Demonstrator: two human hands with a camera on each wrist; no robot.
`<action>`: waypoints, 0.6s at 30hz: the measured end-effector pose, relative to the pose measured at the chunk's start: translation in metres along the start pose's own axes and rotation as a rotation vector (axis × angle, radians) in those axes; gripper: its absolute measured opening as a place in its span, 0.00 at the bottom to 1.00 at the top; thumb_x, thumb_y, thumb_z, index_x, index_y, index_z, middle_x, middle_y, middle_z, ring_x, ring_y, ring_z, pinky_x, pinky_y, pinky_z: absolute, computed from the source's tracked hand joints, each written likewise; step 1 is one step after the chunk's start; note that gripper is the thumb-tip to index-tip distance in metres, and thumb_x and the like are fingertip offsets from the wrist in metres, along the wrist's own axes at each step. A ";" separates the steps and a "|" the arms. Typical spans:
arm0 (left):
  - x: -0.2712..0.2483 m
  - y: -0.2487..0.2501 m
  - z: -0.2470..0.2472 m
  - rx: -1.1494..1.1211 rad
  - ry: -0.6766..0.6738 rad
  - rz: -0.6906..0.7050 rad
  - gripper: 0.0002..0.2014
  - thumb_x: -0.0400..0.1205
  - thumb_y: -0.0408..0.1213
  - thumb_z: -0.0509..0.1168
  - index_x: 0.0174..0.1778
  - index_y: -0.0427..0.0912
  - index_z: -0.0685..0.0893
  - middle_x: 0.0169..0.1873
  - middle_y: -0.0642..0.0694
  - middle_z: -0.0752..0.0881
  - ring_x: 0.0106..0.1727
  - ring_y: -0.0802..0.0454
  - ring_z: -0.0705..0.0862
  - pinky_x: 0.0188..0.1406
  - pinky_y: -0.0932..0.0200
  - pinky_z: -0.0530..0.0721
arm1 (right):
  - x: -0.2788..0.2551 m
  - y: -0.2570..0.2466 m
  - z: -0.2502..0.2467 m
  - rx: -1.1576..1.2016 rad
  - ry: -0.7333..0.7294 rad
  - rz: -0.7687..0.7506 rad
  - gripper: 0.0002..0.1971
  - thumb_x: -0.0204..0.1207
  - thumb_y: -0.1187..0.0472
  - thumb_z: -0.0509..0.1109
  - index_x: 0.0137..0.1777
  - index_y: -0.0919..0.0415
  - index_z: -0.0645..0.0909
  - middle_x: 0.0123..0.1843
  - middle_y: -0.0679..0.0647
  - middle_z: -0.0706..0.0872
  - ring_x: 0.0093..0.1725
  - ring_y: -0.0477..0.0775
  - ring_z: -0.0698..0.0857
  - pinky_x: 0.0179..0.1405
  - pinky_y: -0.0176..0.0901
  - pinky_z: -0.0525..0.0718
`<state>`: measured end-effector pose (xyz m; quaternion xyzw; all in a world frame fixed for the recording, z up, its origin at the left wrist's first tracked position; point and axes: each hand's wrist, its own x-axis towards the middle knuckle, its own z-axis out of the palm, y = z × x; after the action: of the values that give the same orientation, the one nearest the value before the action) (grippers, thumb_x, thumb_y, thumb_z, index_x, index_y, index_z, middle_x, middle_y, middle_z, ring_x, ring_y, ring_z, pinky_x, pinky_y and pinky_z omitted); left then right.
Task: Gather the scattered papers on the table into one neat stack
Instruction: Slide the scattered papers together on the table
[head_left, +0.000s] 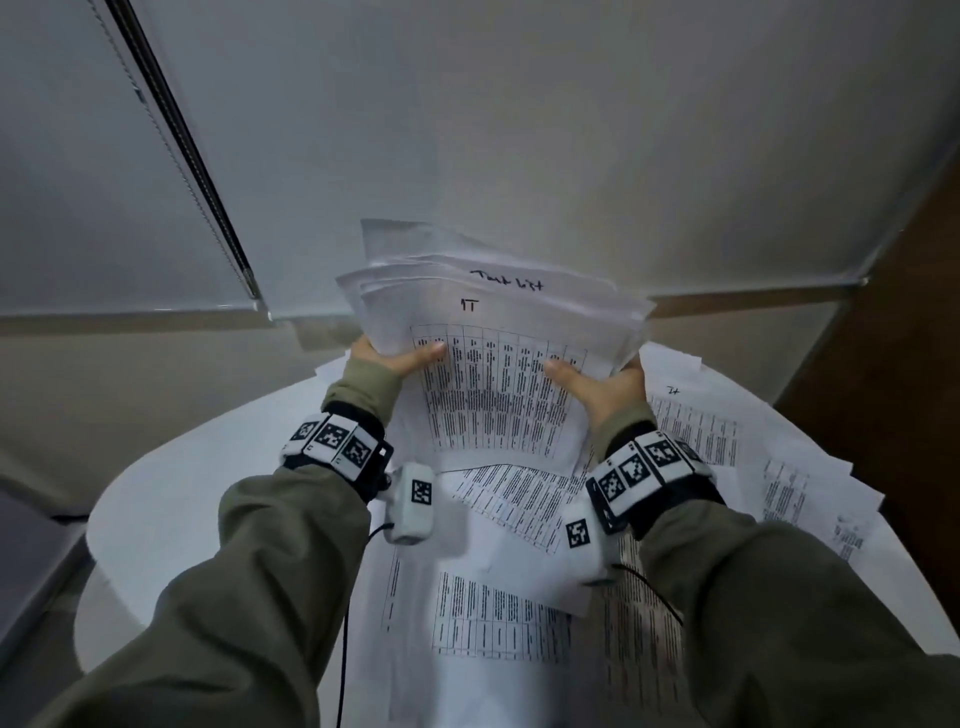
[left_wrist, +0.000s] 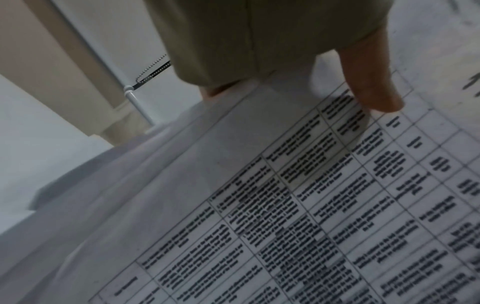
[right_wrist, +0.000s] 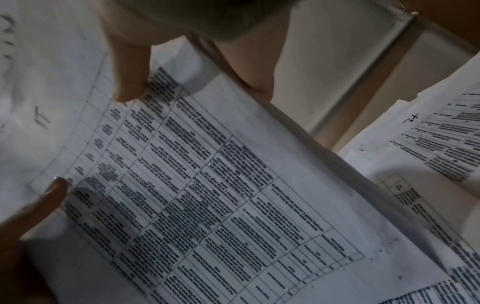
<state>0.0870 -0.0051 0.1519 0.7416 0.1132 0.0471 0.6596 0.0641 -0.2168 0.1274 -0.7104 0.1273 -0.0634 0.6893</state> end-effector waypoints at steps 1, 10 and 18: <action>-0.001 0.002 0.002 -0.003 -0.019 0.001 0.39 0.64 0.40 0.79 0.68 0.32 0.72 0.50 0.46 0.83 0.58 0.46 0.79 0.68 0.53 0.74 | 0.002 -0.001 0.003 0.010 0.002 0.006 0.57 0.42 0.36 0.83 0.72 0.58 0.67 0.67 0.52 0.80 0.68 0.56 0.77 0.73 0.57 0.70; -0.012 -0.029 0.006 0.075 0.043 -0.179 0.36 0.74 0.33 0.73 0.75 0.32 0.65 0.70 0.35 0.77 0.71 0.40 0.75 0.72 0.51 0.70 | 0.012 0.010 0.004 -0.114 -0.036 0.008 0.18 0.72 0.50 0.73 0.59 0.54 0.80 0.52 0.49 0.87 0.57 0.57 0.85 0.65 0.56 0.79; -0.013 -0.055 0.012 0.122 -0.027 -0.149 0.23 0.75 0.36 0.72 0.65 0.34 0.77 0.50 0.42 0.82 0.52 0.46 0.79 0.67 0.47 0.78 | 0.017 0.017 -0.004 -0.143 -0.103 0.032 0.34 0.72 0.42 0.70 0.74 0.57 0.66 0.63 0.50 0.80 0.62 0.54 0.80 0.71 0.56 0.72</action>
<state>0.0712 -0.0137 0.0973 0.7706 0.1619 -0.0190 0.6161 0.0781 -0.2252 0.1095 -0.7579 0.1073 -0.0067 0.6435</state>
